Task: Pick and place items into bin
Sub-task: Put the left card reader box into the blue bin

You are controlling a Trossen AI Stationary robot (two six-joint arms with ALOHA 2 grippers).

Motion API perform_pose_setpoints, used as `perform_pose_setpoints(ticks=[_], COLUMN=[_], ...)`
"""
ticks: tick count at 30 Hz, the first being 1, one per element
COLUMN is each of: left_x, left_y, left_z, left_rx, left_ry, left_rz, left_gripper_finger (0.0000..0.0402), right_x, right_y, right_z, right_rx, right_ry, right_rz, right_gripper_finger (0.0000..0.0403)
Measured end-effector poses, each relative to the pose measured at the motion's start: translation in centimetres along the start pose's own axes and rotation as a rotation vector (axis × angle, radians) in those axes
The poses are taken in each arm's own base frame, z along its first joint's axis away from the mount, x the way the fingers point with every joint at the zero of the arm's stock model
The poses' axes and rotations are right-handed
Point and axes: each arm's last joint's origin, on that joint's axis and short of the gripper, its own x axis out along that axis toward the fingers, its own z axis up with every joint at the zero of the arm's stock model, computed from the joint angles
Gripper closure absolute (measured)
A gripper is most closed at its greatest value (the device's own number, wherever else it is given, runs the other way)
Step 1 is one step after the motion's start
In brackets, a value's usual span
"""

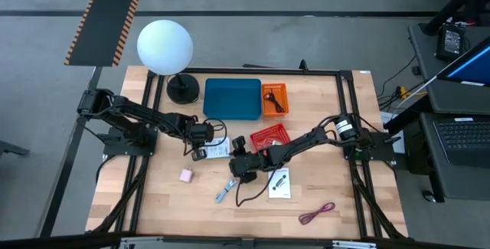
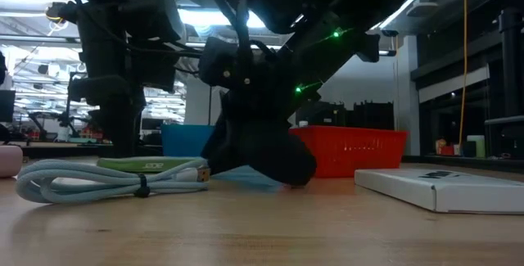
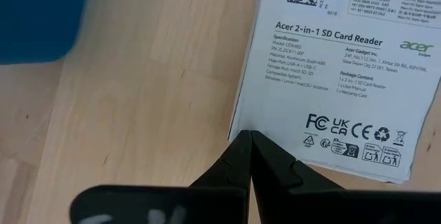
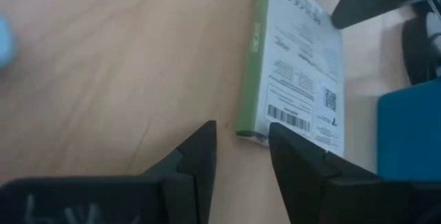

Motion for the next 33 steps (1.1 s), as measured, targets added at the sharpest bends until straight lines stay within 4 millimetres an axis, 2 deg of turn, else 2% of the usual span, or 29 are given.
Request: perform_pose_setpoints(ticks=[11,17,24,33], left_x=[0.0,0.0,0.0,0.0], left_y=[-0.1,-0.1,-0.1,0.0], left_z=[0.0,0.0,0.0,0.0], left_rx=[-0.013,-0.02,-0.024,-0.028], left_ry=[0.002,0.007,0.008,0.012], left_rz=[-0.015,-0.029,-0.028,-0.035], left_gripper_finger=[0.0399,0.04,0.04,0.0399], right_x=[1.0,0.4,-0.1,0.0], right_y=[0.7,0.6,0.3,0.5], right_z=[-0.5,0.8,1.9,1.9], right_rx=[-0.005,-0.083,-0.145,-0.141], right_ry=[0.02,0.056,0.125,0.135], right_rz=[-0.019,-0.063,-0.034,-0.064], right_gripper_finger=[0.0274,0.0274,0.0274,0.0274])
